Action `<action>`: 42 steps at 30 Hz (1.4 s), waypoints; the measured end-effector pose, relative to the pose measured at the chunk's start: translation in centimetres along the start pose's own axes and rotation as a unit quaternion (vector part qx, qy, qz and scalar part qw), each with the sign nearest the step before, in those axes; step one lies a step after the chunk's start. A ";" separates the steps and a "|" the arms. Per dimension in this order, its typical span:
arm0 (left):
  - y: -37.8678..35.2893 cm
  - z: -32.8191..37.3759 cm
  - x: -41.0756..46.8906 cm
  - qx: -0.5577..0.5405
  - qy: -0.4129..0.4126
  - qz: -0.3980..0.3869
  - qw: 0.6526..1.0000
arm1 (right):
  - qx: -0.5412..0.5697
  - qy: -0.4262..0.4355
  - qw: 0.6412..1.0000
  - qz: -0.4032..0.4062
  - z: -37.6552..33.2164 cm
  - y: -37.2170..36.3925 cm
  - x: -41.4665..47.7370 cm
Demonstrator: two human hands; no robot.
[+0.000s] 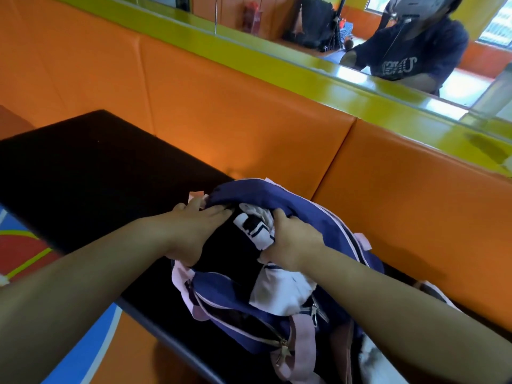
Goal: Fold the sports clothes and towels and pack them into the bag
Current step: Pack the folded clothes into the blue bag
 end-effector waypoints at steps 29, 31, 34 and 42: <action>-0.1 -0.9 1.1 0.005 0.019 -0.022 1.000 | -0.047 0.083 0.994 -0.062 1.0 -4.8 -1.2; 0.1 -0.6 1.0 -0.003 0.019 -0.015 1.000 | -0.036 0.098 0.991 -0.078 1.1 -4.5 -1.4; 0.5 -0.2 0.8 -0.012 0.025 -0.011 1.000 | -0.008 0.090 0.992 -0.089 2.0 -2.9 -1.7; 1.9 1.2 0.2 0.026 -0.007 0.018 0.999 | -0.104 0.112 0.986 -0.067 3.8 1.5 -4.3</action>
Point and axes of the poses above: each hand's wrist, its own x-axis towards the middle knuckle, its own y-axis out of the back of the hand, z = x × y, the point moved 7 cm from there along x, towards the middle knuckle, and after that the axes turned 12 degrees about z, right-handed, at the moved point
